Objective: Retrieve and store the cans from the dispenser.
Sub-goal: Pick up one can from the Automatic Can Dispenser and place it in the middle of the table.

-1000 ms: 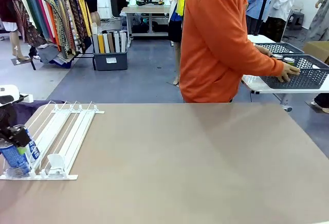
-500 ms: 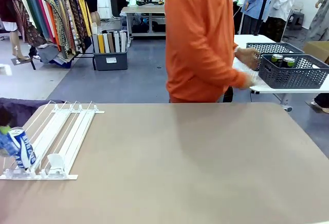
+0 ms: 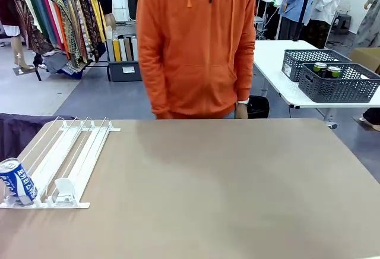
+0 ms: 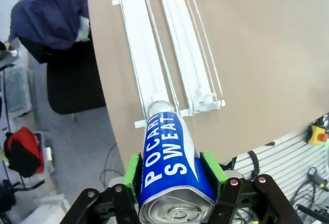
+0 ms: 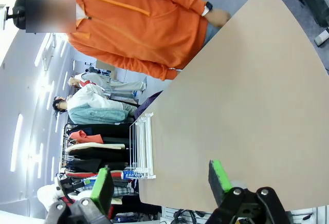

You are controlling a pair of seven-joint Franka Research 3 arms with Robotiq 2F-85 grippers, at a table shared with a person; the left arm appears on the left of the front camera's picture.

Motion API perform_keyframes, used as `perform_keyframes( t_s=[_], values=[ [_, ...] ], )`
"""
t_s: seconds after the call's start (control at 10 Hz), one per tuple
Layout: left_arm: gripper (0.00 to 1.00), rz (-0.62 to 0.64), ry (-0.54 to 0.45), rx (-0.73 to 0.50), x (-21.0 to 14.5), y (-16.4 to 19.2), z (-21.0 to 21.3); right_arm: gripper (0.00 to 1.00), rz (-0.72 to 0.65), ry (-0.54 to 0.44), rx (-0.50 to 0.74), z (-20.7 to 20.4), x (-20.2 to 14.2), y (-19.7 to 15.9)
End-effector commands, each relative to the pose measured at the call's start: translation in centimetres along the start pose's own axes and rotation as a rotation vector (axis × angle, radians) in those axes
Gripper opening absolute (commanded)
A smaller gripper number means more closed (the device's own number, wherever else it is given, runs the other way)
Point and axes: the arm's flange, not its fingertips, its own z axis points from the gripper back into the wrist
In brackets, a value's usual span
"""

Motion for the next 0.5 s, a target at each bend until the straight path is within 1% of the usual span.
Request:
perform_keyframes(
  t_s=[0.0,0.1,0.3,0.4],
  values=[
    [0.0,0.067,0.039,-0.073,0.0,1.1,-2.2,1.0,0.023,-0.016,0.037,-0.1,0.2,0.1],
    [0.0,0.0,0.0,0.0,0.0,0.0,0.0,1.0,0.023,-0.016,0.037,-0.1,0.2,0.1],
    [0.0,0.0,0.0,0.0,0.0,0.0,0.0,1.0,0.023,-0.016,0.037,-0.1,0.2,0.1],
    [0.0,0.018,0.021,-0.023,-0.1,0.6,-1.1,1.0,0.023,-0.016,0.037,-0.1,0.2,0.1]
  ],
)
